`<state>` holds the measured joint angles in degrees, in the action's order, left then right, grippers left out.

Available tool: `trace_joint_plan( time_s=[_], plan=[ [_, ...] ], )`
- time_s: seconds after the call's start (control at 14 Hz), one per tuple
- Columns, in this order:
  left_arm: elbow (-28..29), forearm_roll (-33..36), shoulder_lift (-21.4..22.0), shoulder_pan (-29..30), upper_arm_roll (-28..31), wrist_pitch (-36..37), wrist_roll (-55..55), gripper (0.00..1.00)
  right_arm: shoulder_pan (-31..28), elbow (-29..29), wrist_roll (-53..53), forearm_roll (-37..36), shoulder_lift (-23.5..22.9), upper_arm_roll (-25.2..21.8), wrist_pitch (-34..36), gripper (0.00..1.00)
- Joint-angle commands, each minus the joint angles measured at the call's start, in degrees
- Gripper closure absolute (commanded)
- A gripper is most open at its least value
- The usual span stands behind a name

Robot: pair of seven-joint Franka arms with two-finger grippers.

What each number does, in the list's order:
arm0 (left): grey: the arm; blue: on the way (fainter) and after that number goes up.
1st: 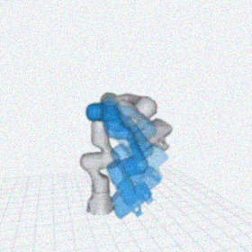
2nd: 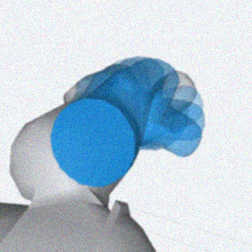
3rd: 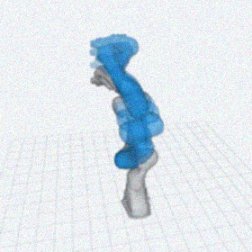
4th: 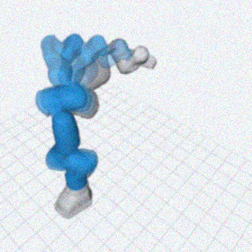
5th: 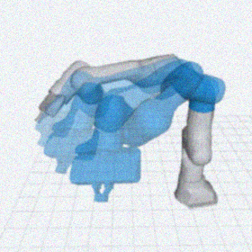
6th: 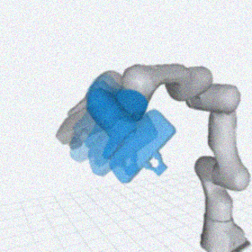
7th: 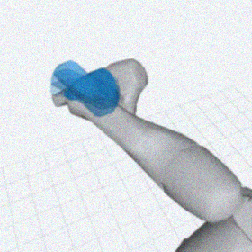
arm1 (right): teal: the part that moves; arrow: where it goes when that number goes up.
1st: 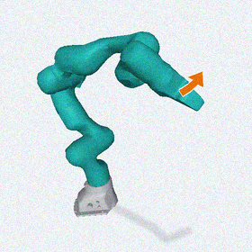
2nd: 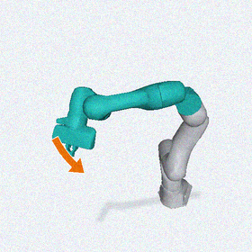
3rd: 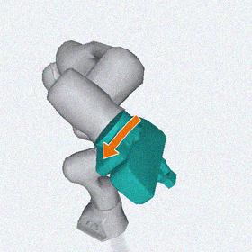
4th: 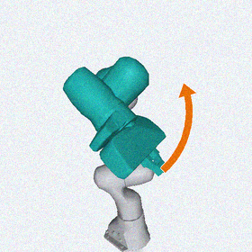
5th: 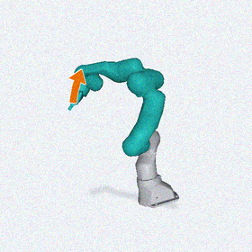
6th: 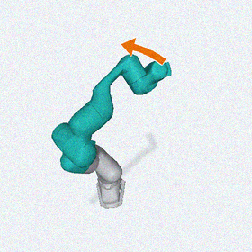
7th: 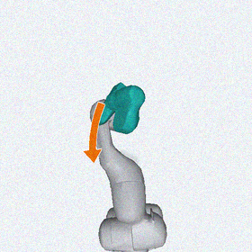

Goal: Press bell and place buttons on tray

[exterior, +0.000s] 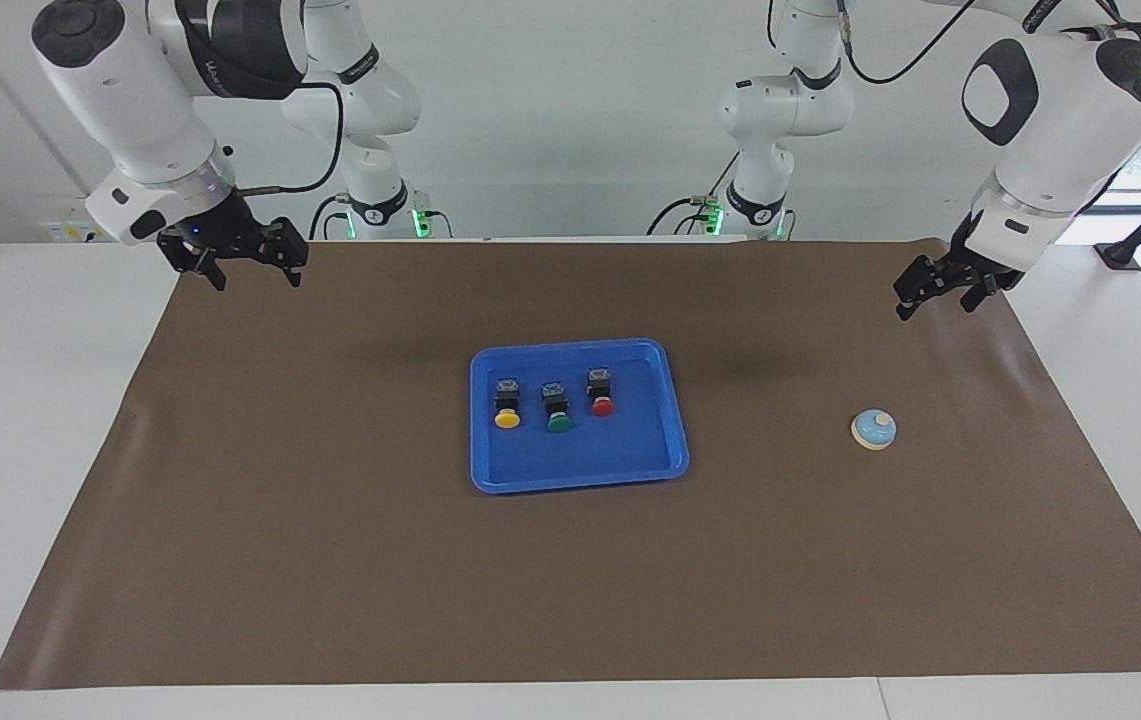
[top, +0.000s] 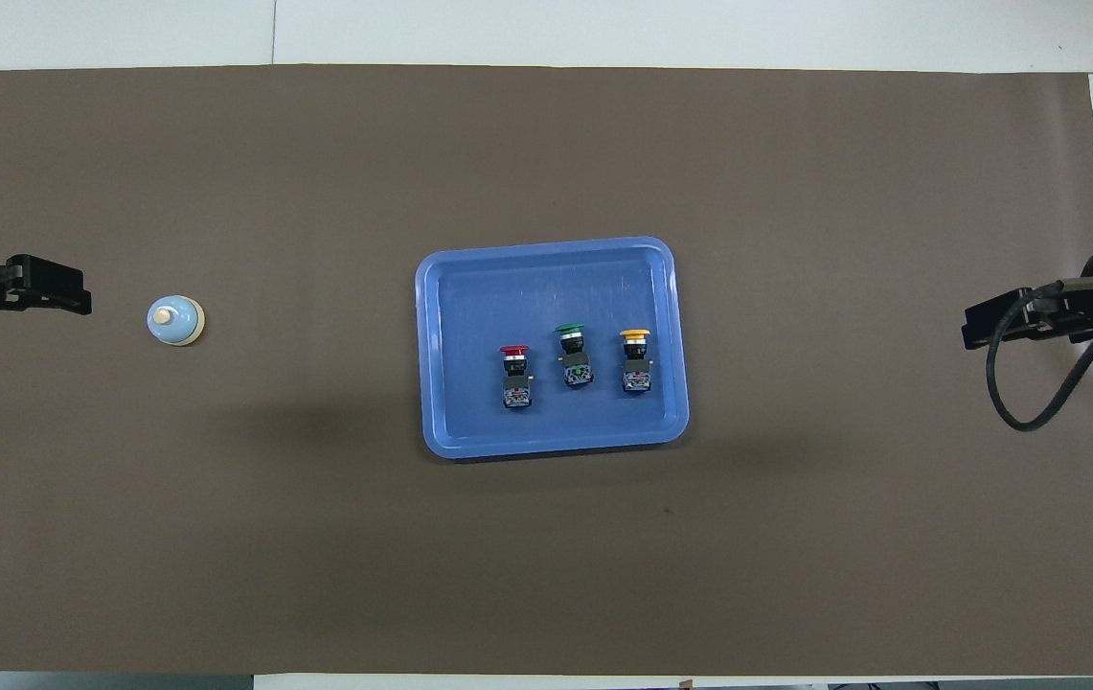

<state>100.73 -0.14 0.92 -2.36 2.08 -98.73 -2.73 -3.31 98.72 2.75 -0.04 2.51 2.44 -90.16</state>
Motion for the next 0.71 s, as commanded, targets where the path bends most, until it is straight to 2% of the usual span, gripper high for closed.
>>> trace_joint_plan(
  time_s=[0.0,0.29,0.64],
  plan=[
    [0.3,-0.4,0.7,-1.1,1.0,3.8,0.1,0.00,-0.5,0.6,0.9,-0.8,0.9,0.5,0.4,0.00],
    [-2.4,-0.4,0.0,-1.3,0.9,7.6,0.2,0.00,-0.5,0.6,0.9,-0.8,0.9,0.5,0.4,0.00],
    [-3.0,-0.5,0.0,-1.4,0.7,6.5,0.3,0.00,-0.5,0.7,0.9,-0.8,1.0,0.5,0.4,0.00]
  ],
)
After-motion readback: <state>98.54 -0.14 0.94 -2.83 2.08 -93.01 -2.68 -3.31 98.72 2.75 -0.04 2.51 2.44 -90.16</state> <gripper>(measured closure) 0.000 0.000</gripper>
